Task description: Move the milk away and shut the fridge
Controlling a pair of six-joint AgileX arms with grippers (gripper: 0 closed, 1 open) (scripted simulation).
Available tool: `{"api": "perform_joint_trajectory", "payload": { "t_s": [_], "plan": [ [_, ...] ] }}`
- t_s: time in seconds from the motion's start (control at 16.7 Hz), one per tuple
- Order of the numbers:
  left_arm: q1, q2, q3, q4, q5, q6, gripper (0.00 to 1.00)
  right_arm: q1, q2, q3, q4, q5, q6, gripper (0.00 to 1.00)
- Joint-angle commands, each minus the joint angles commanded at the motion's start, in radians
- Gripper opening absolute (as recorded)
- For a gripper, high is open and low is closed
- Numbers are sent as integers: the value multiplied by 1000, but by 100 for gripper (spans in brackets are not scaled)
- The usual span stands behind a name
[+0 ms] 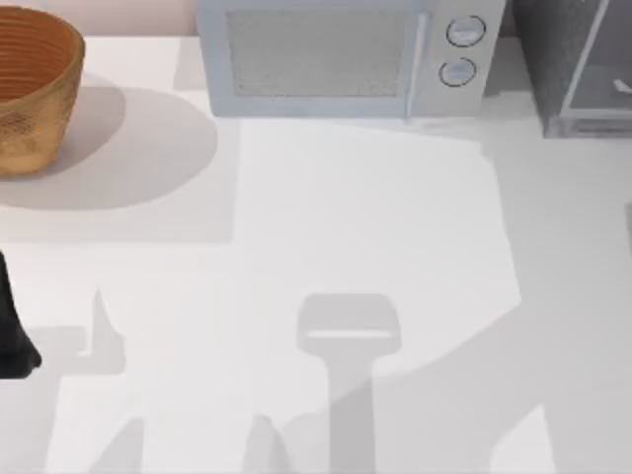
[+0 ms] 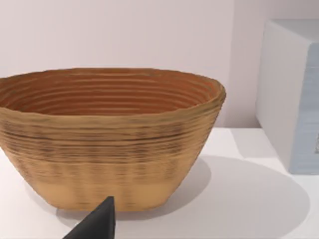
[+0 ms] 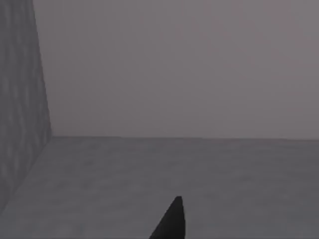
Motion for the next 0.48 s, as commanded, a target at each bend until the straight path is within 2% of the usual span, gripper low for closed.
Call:
{"api": "perform_joint_trajectory", "payload": {
  "t_s": [0.12, 0.48],
  "plan": [
    [0, 0, 0, 0, 0, 0, 100, 0, 0, 0, 0, 0, 0, 98],
    [0, 0, 0, 0, 0, 0, 100, 0, 0, 0, 0, 0, 0, 100]
  ]
}}
